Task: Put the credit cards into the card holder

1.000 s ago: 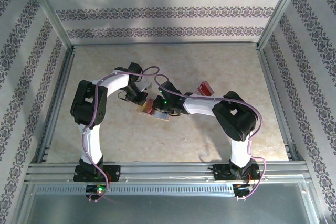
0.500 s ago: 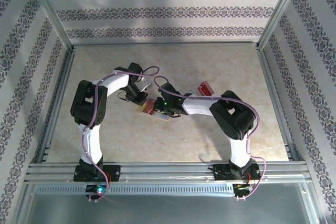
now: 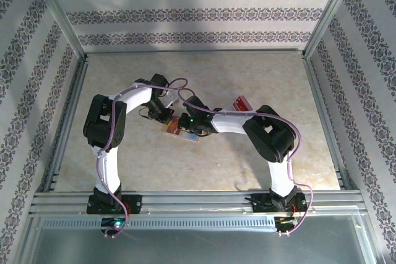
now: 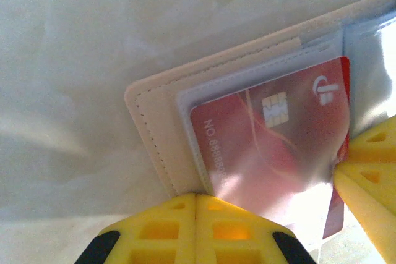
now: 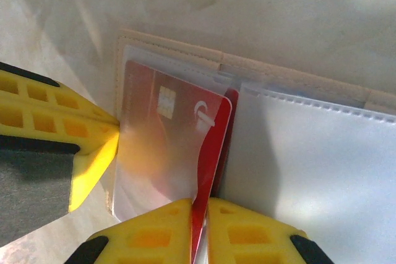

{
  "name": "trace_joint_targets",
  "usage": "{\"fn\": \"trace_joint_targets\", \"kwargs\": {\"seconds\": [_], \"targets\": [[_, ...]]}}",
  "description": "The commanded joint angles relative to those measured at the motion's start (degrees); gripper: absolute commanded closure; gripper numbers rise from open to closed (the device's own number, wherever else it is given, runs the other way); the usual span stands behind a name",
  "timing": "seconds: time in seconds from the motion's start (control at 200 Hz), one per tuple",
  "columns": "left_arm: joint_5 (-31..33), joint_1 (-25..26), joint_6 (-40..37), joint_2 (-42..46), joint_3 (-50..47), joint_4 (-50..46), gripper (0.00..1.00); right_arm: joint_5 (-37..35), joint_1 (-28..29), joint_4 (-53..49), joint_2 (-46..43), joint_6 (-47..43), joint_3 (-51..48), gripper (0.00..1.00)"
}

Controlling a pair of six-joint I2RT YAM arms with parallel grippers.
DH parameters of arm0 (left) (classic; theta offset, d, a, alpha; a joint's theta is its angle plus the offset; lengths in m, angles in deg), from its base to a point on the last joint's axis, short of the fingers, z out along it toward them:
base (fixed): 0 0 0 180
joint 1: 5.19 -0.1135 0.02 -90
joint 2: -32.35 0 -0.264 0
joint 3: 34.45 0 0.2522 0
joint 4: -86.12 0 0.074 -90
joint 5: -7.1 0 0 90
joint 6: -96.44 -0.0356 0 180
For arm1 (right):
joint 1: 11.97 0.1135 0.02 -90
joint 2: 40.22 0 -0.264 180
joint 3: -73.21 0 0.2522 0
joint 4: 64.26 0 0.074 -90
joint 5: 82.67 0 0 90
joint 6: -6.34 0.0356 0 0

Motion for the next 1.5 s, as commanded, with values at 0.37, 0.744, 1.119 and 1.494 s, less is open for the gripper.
{"fn": "trace_joint_targets", "kwargs": {"seconds": [0.37, 0.744, 1.119, 1.494], "targets": [[1.0, -0.84, 1.67, 2.77, 0.67, -1.84, 0.86, -0.83, 0.24, -1.47, -6.61, -2.04, -1.71, 0.78], [-1.94, 3.21, 4.88, 9.2, 0.35, 0.7, 0.69, -3.72, -2.5, -0.55, -20.43, -2.62, -16.16, 0.78], [0.03, 11.82, 5.48, 6.17, 0.78, 1.16, 0.61, -0.29, -5.14, 8.23, -22.41, -1.87, -22.75, 0.88], [2.33, 12.51, 5.35, 0.36, 1.26, 1.42, 0.6, 1.67, -5.47, 10.23, -19.44, -1.27, -22.8, 0.88]]}}
